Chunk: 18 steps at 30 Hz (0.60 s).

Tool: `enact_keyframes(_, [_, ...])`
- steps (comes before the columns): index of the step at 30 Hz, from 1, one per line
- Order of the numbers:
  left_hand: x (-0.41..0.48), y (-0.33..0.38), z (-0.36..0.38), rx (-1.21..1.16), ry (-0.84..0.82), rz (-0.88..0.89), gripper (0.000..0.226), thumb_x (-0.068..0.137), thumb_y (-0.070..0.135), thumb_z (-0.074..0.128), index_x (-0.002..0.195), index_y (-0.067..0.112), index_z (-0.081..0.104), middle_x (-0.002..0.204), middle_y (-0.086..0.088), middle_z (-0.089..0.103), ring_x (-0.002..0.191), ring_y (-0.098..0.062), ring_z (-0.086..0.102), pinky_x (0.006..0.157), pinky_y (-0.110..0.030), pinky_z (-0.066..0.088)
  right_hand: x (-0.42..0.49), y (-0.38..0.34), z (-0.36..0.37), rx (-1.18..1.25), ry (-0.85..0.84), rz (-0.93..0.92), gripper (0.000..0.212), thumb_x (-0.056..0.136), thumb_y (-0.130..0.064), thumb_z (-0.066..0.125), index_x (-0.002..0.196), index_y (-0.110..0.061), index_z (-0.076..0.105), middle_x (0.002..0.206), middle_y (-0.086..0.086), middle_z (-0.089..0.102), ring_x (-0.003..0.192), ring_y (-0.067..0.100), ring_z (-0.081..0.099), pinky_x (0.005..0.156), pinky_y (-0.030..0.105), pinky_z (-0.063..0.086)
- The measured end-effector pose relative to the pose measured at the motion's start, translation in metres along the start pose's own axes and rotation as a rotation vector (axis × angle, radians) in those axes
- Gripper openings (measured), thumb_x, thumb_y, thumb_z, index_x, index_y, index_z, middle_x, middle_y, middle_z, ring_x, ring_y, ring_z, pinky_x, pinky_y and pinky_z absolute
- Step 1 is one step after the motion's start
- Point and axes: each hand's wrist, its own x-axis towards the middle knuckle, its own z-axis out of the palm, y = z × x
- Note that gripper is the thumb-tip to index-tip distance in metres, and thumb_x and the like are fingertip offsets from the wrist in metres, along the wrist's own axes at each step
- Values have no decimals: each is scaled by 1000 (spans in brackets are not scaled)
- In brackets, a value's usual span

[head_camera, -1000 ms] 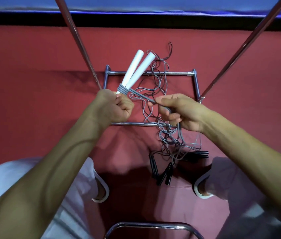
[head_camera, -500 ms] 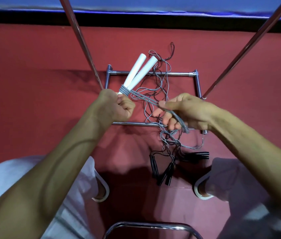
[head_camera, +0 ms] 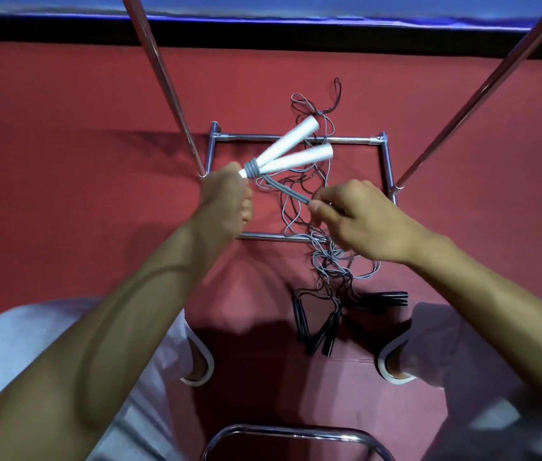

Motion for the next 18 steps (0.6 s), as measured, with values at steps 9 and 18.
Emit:
enact_keyframes(9, [-16, -16, 14, 1098, 416, 868, 43, 97, 36, 55, 85, -4, 69, 89, -31, 68, 87, -49, 62, 70, -47, 43, 10, 7, -13, 1113, -215, 607, 39, 103, -24, 39, 64, -24, 39, 58, -7, 25, 45, 7, 16, 40, 22, 6])
enact_keyframes(18, [-21, -18, 11, 1498, 131, 650, 33, 90, 31, 61, 100, 0, 70, 106, -25, 69, 102, -45, 64, 81, -41, 52, 3, 12, 3, 271, -49, 144, 16, 83, -20, 85, 75, -12, 74, 54, -6, 55, 47, 6, 41, 50, 22, 36])
